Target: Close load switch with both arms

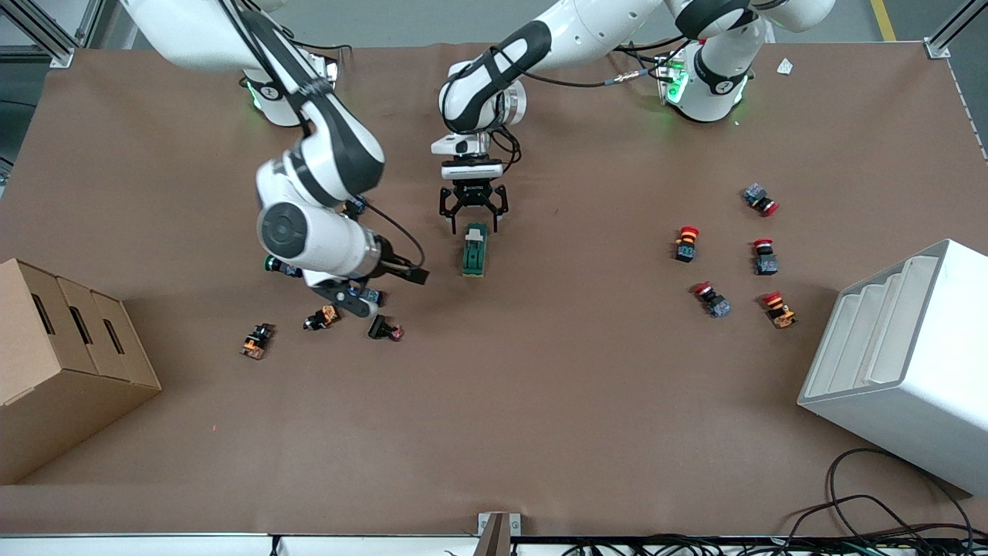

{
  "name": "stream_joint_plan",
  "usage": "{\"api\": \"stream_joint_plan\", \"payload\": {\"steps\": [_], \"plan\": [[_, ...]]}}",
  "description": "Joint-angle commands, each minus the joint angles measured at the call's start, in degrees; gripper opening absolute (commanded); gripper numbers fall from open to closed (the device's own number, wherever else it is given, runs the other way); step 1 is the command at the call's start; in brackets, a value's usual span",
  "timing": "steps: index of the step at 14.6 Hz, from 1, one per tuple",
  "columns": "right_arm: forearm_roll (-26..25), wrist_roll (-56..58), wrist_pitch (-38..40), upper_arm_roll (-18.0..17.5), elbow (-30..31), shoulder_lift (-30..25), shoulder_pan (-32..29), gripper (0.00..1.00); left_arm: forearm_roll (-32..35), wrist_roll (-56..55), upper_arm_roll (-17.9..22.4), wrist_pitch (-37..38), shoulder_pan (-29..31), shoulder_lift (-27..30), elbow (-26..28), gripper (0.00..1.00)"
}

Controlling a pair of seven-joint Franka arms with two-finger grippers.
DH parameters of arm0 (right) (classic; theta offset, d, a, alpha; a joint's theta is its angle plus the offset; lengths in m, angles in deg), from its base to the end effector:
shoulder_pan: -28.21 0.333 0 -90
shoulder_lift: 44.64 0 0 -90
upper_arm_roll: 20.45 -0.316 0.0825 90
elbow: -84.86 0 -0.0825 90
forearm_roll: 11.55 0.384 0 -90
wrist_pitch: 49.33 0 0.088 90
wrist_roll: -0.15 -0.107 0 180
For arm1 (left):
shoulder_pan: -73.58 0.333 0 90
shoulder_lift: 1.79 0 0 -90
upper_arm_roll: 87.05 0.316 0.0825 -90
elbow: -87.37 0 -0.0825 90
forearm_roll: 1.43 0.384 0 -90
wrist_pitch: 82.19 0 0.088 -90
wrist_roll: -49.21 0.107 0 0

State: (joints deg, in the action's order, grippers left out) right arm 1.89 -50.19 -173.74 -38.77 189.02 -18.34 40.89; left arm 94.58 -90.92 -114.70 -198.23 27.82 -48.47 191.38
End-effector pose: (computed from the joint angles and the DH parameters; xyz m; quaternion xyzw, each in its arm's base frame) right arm 0.5493 0.3240 0.2931 -0.9543 0.2462 0.1403 0.0949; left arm 0.2451 -0.5774 0.1188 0.8942 0.0310 0.4465 0.0068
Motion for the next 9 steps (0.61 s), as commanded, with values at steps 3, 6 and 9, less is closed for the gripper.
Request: {"api": "stream_joint_plan", "payload": {"steps": [3,6,9], "plan": [[1.06,-9.42,-12.85,-0.32,-0.54,8.23,8.22,1.00,6.11,-4.52,0.22,2.93,-0.64,-2.72,-0.48,0.99],[1.06,-11.36,-17.27,-0.23,-0.72,10.79,10.61,1.00,7.00,-5.94,0.22,2.93,-1.17,-3.51,-0.56,0.99],[1.15,-11.37,-16.75,-0.23,-0.63,11.06,11.32,1.00,7.00,-6.03,0.31,3.01,-1.52,-3.86,-0.56,1.00]]}}
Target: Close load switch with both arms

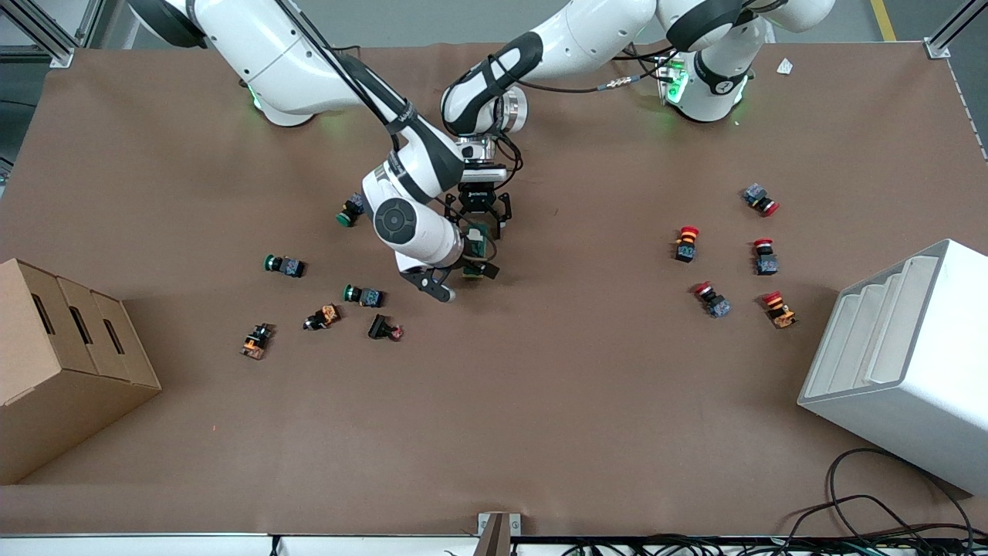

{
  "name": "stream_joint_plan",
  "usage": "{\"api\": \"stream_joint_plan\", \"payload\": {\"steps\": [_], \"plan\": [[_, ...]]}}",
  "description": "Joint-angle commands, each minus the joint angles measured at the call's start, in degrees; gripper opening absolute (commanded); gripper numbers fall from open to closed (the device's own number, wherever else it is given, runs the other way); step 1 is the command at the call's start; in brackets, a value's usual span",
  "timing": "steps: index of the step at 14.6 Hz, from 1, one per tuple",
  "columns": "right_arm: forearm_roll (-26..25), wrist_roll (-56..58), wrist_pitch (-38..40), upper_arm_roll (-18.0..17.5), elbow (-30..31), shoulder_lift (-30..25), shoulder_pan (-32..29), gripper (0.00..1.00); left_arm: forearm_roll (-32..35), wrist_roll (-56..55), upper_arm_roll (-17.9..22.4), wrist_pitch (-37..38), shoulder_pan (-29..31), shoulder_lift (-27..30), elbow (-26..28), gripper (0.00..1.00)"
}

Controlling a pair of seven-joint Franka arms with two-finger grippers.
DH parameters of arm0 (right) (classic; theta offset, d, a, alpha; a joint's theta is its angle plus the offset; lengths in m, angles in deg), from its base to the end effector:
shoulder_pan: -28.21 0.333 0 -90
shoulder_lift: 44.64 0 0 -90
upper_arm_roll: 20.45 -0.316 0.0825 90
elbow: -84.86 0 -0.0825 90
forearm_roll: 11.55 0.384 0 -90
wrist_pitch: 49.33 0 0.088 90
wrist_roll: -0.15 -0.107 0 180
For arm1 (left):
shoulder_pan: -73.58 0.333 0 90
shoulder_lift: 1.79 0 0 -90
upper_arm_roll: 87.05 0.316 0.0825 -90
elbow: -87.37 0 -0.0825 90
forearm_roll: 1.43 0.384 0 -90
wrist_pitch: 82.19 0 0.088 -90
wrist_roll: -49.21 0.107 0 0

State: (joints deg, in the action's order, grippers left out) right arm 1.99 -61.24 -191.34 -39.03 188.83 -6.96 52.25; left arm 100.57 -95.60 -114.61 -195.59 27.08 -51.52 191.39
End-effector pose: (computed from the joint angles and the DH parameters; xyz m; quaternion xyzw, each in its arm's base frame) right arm 0.4919 0.4315 0.1955 -0.9440 0.2820 0.1268 0.1147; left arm 0.2379 -0.5728 0.0916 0.8804 0.0235 0.4732 0.0200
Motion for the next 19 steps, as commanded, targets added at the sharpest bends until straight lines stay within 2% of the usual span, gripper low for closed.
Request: {"api": "stream_joint_plan", "payload": {"steps": [1,6,17,19], "plan": [[1.05,-0.40,1.03,0.03,-0.26,-0.33,0.05,1.00,1.01,-1.44,0.23,0.37,-0.78,-0.89,-0.57,1.00],[0.96,-1.54,6.91,0.03,-0.26,-0.68,0.84,1.00,1.01,-1.44,0.23,0.37,-0.78,-0.98,-0.57,1.00],[1.05,-6.03,4.02,-0.06,-0.87,-0.51,3.92,1.00,1.01,-2.24,0.23,0.37,-0.43,-1.16,-0.66,1.00],[1.05,-6.03,3.84,0.03,-2.97,0.19,3.74,1.00,1.01,-2.24,0.32,0.37,-0.34,-1.07,-0.66,1.00]]}}
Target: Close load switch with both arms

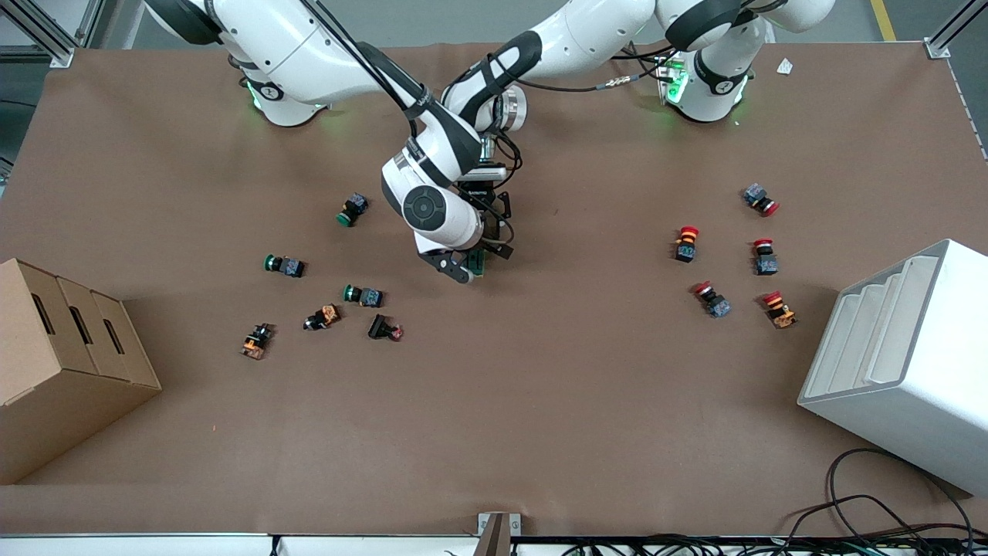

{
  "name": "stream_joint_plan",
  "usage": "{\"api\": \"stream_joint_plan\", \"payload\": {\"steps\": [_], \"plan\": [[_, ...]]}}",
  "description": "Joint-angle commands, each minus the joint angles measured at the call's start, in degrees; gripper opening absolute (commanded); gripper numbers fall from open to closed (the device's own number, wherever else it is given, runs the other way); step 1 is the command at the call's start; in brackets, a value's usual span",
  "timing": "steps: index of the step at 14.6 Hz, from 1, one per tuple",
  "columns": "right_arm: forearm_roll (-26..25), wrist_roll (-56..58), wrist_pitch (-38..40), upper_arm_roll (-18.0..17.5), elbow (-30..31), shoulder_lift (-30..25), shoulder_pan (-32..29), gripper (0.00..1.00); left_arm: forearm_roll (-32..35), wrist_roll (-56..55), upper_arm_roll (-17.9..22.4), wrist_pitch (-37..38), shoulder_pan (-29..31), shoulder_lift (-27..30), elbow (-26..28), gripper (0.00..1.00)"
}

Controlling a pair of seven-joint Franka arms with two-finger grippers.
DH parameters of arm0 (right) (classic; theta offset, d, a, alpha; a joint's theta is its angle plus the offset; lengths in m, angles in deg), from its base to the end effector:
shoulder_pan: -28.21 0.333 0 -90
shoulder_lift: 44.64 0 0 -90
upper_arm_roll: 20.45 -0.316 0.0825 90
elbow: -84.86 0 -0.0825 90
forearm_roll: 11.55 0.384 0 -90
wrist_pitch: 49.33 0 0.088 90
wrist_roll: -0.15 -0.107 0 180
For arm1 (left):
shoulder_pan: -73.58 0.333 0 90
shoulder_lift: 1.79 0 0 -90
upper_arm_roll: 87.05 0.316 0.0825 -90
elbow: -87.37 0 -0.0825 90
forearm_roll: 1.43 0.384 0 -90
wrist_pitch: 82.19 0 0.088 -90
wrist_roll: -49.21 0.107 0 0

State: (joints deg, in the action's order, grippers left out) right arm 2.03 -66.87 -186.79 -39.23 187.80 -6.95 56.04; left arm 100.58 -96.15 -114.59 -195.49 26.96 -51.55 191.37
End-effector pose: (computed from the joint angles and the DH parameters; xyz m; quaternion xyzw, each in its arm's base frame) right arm 0.4577 0.4650 0.1967 -0.9405 0.2894 0.1577 0.0824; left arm 0.2371 -0.5731 0.0914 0.8800 0.0271 0.4737 0.0221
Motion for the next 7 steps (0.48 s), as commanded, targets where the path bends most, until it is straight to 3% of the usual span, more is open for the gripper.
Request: {"api": "stream_joint_plan", "payload": {"steps": [1,7], "plan": [[1.01,-0.23,-0.70,0.23,-2.82,0.45,-0.32,1.00,1.00,-1.68,0.30,0.27,-0.22,-1.04,-0.64,1.00],[0.31,0.92,-0.53,0.76,-7.57,2.55,-1.11,1.00,0.91,-1.68,0.30,0.27,-0.14,-1.04,-0.64,1.00]]}}
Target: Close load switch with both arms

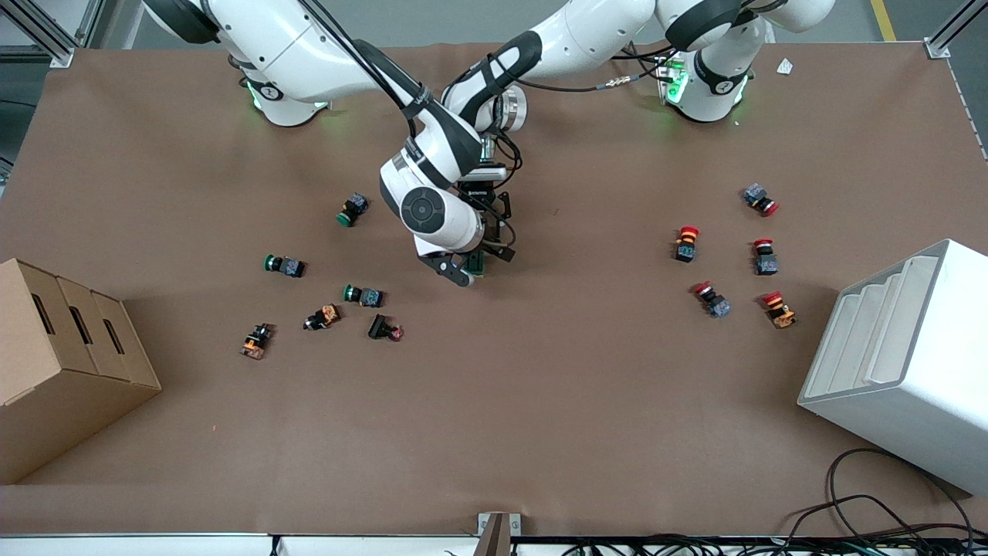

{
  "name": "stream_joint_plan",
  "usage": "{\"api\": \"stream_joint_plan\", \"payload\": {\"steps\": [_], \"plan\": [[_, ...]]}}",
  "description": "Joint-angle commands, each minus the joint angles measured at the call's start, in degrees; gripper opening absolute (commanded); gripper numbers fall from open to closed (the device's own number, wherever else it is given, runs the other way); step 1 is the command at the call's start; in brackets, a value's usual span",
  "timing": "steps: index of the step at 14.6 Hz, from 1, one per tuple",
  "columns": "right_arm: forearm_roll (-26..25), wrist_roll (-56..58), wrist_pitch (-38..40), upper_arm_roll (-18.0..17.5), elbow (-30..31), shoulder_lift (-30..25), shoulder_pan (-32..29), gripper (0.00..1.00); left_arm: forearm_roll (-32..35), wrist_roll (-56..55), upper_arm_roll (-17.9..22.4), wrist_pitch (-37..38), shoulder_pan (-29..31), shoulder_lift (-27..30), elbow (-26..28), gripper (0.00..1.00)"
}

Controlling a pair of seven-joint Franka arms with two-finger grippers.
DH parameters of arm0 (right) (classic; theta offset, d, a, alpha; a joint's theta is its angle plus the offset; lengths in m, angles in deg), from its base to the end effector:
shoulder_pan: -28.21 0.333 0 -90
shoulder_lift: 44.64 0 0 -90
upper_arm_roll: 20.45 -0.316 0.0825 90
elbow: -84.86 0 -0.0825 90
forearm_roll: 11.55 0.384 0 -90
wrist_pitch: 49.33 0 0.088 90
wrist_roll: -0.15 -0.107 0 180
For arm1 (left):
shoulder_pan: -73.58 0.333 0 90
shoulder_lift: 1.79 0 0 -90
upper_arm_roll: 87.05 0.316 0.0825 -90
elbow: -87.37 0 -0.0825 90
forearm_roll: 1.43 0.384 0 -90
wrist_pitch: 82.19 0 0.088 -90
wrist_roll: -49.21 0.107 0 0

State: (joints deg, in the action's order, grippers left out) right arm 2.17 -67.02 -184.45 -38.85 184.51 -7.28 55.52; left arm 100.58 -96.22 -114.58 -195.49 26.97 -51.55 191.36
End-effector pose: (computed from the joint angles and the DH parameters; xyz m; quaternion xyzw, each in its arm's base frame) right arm 0.4780 0.4664 0.2194 -0.9386 0.2947 0.1530 0.0938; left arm 0.2373 -0.5731 0.0914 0.8799 0.0278 0.4738 0.0224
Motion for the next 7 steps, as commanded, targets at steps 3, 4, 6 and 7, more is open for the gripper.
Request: {"api": "stream_joint_plan", "payload": {"steps": [3,4,6,7], "plan": [[0.08,1.16,-2.87,0.46,-6.83,4.91,-0.85,1.00,0.91,-1.61,0.28,0.27,-0.14,-1.04,-0.63,1.00],[0.08,1.34,-2.79,0.47,-7.97,5.44,-0.85,1.00,0.91,-1.61,0.28,0.27,-0.14,-1.04,-0.63,1.00],[0.08,2.30,-2.78,1.34,-9.47,6.49,-0.85,1.00,0.91,-1.61,0.28,0.27,-0.14,-1.04,-0.63,1.00],[0.08,3.00,-2.79,1.43,-9.91,7.02,-0.85,1.00,0.91,-1.61,0.28,0.27,-0.14,-1.04,-0.63,1.00]]}}
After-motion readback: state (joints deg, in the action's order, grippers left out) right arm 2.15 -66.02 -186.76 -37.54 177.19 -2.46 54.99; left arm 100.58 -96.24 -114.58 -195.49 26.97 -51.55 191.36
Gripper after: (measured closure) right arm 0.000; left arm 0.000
